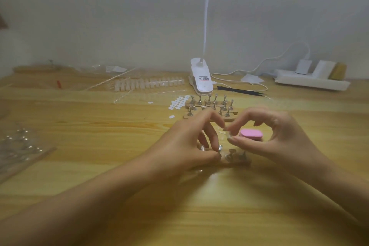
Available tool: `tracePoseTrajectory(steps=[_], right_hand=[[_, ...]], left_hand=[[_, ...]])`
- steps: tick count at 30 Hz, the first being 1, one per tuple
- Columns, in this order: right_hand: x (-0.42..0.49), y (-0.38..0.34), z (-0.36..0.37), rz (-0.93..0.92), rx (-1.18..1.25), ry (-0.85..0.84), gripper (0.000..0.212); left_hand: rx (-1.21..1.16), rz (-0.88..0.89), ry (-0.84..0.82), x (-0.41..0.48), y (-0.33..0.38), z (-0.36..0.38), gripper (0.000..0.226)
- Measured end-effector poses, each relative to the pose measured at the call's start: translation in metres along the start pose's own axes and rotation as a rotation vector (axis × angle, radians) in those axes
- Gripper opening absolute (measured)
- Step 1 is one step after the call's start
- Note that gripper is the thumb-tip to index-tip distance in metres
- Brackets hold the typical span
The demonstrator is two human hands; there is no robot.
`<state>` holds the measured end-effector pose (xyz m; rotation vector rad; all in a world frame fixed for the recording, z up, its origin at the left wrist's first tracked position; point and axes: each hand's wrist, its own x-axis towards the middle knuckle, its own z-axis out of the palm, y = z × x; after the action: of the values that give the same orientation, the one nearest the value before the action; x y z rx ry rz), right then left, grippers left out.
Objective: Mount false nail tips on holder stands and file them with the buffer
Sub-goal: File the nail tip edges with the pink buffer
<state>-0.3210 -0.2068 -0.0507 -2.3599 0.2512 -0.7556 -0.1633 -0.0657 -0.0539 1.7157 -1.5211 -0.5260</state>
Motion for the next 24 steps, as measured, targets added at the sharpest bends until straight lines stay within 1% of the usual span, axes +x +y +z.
tracePoseTrajectory(steps=[2, 6, 10, 17, 22, 24], right_hand=[[-0.003, 0.000, 0.003, 0.017, 0.036, -0.005, 0.009], [-0.007, -0.001, 0.009, 0.046, 0.069, -0.033, 0.011], [-0.010, -0.003, 0.016, 0.063, 0.079, -0.024, 0.013], [-0.010, -0.004, 0.021, 0.070, 0.069, 0.004, 0.016], [-0.010, -0.001, 0.022, 0.068, 0.049, 0.015, 0.012], [-0.010, 0.000, 0.022, 0.058, 0.039, 0.017, 0.012]], left_hand=[[-0.008, 0.012, 0.029, -0.002, 0.000, 0.003, 0.046], [0.064, 0.012, 0.098, -0.002, 0.003, 0.009, 0.048], [0.062, -0.011, 0.129, -0.002, 0.003, 0.008, 0.045], [0.038, -0.059, 0.120, -0.002, 0.002, 0.009, 0.046], [0.005, -0.071, 0.098, -0.002, 0.002, 0.008, 0.058], [-0.011, -0.081, 0.095, -0.001, 0.000, 0.008, 0.059]])
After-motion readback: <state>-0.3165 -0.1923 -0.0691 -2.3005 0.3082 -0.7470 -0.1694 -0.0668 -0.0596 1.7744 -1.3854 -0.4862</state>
